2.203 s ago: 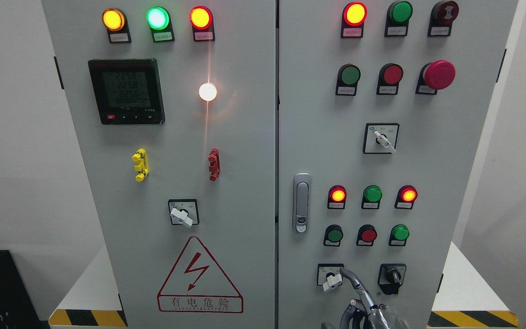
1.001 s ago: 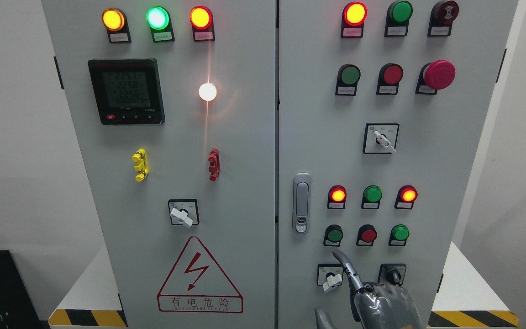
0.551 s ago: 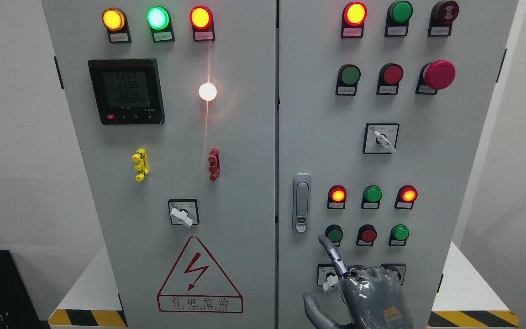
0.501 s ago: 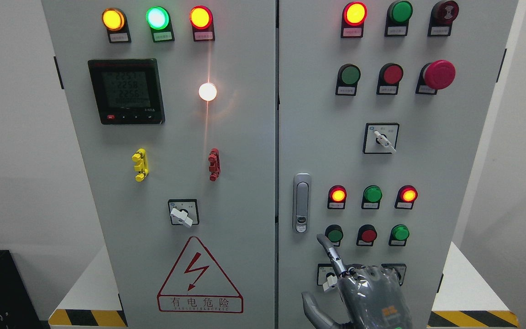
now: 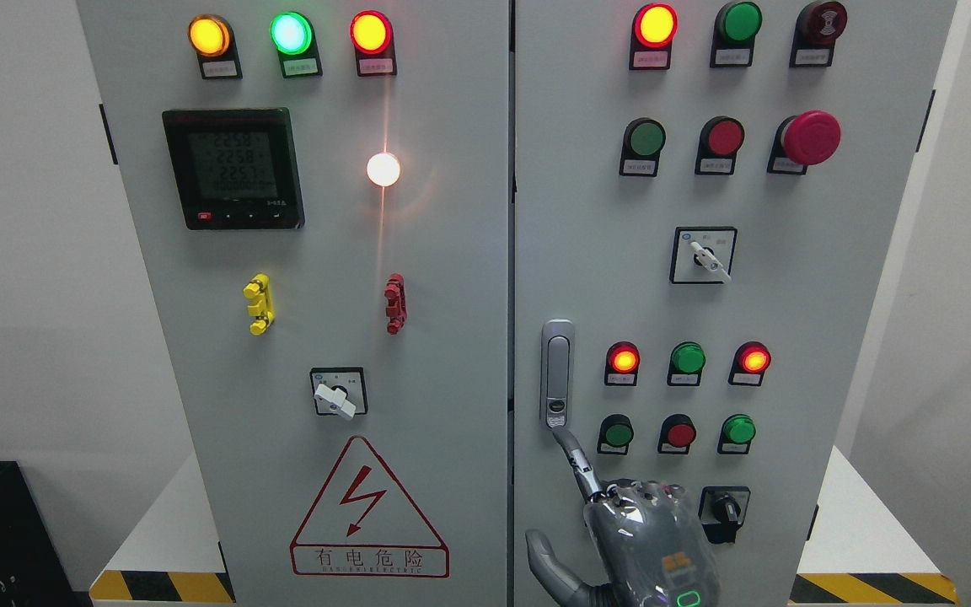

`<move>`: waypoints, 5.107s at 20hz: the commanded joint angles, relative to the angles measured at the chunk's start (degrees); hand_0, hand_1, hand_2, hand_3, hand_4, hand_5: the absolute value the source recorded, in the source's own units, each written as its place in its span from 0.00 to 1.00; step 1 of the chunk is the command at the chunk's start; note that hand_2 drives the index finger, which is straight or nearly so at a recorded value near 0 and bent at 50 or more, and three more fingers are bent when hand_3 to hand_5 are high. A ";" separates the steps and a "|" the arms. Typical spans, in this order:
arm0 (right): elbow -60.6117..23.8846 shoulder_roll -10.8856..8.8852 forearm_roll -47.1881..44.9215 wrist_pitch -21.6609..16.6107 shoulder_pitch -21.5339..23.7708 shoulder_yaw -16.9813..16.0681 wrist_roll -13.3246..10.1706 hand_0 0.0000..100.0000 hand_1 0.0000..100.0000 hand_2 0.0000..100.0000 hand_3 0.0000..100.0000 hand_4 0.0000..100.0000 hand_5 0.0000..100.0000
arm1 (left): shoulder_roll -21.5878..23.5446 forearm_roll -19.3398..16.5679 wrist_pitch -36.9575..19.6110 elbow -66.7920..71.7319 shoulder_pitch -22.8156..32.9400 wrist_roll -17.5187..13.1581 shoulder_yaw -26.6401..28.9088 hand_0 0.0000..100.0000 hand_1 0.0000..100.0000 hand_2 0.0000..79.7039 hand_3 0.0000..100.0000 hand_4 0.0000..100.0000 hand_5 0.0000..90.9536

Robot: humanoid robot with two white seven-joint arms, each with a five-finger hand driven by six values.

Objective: Release door handle

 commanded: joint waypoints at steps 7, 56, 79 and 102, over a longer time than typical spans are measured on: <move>3.49 2.71 1.28 3.57 -0.51 2.44 -1.50 0.46 0.19 0.00 0.92 0.97 1.00 | 0.00 0.00 -0.03 0.00 -0.01 -0.05 0.00 0.12 0.56 0.00 0.00 0.00 0.00; 8.94 2.71 1.28 9.29 -6.05 2.09 -1.94 0.48 0.17 0.00 0.93 0.96 1.00 | 0.00 0.00 -0.03 0.00 -0.01 -0.05 0.00 0.12 0.56 0.00 0.00 0.00 0.00; 8.67 2.79 1.28 9.37 -5.08 2.09 -1.33 0.48 0.17 0.00 0.94 0.96 1.00 | 0.00 0.00 -0.03 0.00 -0.01 -0.05 0.00 0.12 0.56 0.00 0.00 0.00 0.00; 8.41 2.79 1.37 9.38 -4.29 2.09 -0.01 0.48 0.17 0.00 0.96 0.97 1.00 | 0.00 0.00 -0.03 0.00 -0.01 -0.05 0.00 0.12 0.56 0.00 0.00 0.00 0.00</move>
